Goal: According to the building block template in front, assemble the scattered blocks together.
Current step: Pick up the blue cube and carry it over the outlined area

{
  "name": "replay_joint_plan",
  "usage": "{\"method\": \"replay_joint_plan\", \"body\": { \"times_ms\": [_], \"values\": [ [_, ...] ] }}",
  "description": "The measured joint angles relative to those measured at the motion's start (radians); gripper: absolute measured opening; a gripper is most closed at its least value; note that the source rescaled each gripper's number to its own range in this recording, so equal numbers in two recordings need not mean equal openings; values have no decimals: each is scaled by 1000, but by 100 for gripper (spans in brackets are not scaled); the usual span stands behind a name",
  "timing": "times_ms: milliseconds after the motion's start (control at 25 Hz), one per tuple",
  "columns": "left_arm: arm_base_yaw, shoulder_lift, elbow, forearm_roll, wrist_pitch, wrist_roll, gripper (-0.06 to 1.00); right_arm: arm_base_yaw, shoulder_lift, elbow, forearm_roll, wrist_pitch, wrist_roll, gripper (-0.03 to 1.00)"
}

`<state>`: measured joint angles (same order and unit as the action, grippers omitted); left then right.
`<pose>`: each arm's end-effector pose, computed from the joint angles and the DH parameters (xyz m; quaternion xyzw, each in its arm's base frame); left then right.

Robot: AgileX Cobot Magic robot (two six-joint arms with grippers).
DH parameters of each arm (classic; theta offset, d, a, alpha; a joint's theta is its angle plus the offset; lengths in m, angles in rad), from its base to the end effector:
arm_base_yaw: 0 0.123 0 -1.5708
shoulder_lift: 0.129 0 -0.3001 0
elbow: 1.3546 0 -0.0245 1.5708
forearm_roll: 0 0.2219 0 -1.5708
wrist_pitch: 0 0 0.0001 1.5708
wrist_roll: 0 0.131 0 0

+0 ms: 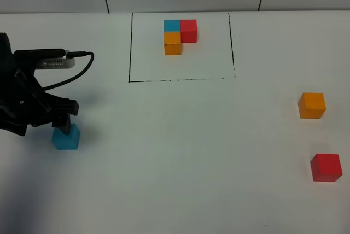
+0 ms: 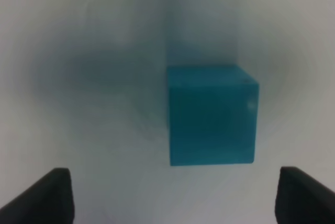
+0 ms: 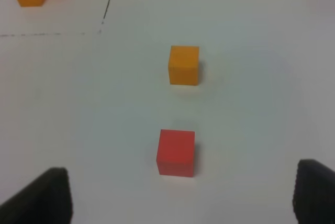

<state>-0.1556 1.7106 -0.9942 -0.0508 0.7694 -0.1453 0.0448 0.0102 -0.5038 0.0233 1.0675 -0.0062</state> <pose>0.2916 -0.0504 0.1726 -0.0115 0.9960 -0.0318 0.0821 -0.0095 0.0023 0.2455 -0.0223 0.8563 0.0216 0.5155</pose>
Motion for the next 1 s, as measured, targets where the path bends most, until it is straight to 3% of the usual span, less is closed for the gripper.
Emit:
{"method": "replay_joint_plan", "body": {
  "times_ms": [520, 1000],
  "values": [
    [0, 14, 0, -6, -59, -8, 77, 0, 0, 0, 0, 0, 0, 72],
    [-49, 88, 0, 3, -90, -60, 76, 0, 0, 0, 0, 0, 0, 72]
  ]
}}
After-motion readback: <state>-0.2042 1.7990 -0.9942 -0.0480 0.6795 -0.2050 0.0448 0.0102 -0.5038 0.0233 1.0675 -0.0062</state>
